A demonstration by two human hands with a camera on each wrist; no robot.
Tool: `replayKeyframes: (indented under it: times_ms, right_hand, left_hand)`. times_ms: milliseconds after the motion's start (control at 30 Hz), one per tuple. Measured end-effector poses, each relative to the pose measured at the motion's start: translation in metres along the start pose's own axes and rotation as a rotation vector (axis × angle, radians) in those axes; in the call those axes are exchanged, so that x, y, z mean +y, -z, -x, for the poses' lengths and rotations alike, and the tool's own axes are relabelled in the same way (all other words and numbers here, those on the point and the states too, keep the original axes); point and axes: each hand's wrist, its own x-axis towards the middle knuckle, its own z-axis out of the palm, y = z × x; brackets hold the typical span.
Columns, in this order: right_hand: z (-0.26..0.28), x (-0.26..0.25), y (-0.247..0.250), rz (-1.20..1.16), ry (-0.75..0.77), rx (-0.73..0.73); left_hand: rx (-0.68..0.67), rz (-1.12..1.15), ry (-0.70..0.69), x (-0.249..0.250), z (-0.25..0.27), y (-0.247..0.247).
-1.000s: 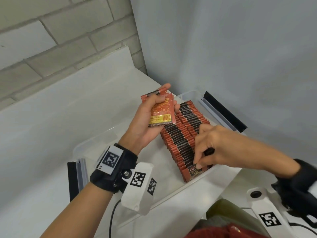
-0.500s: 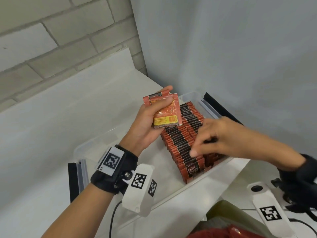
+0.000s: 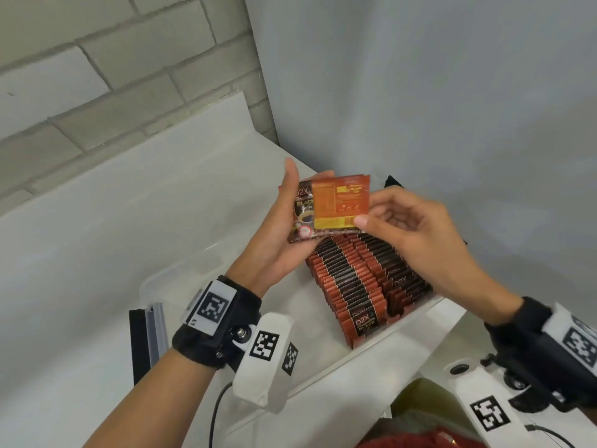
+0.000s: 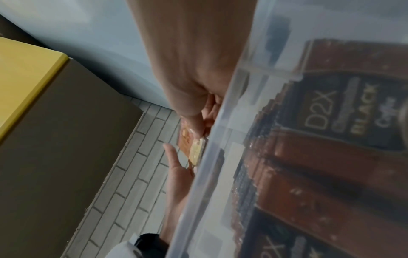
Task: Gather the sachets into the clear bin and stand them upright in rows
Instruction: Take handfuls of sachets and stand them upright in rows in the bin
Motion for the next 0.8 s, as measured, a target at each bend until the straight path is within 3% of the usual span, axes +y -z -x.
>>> replayKeyframes:
  times_ms: [133,400,500,600,700,800]
  right_hand:
    - [0.0019,-0.0025,0.0007,-0.03,0.096,0.089]
    - [0.0022,0.0037,0.0016,-0.002,0.184,0.016]
    - [0.0014,0.0043,0.0006,-0.038,0.114,0.061]
    - [0.0003,0.0008,0.0003,-0.14,-0.048,0.121]
    - [0.0008,-0.001,0.0009,-0.119,-0.197,-0.025]
    - [0.0024,-0.0051,-0.0031,-0.071,-0.221,-0.136]
  left_hand:
    - [-0.044,-0.034,0.089,0.0005,-0.0019,0.003]
    - [-0.156,-0.152,0.148,-0.0025,0.0022,-0.0007]
    - [-0.112,-0.124,0.112,-0.0022,0.0006,0.0003]
    - [-0.065,-0.046,0.053,-0.0014,0.0003,-0.0002]
    - [-0.005,0.014,-0.007,-0.0001,-0.0002,-0.0014]
    - [0.025,0.025,-0.029,-0.0016,-0.0005,-0.002]
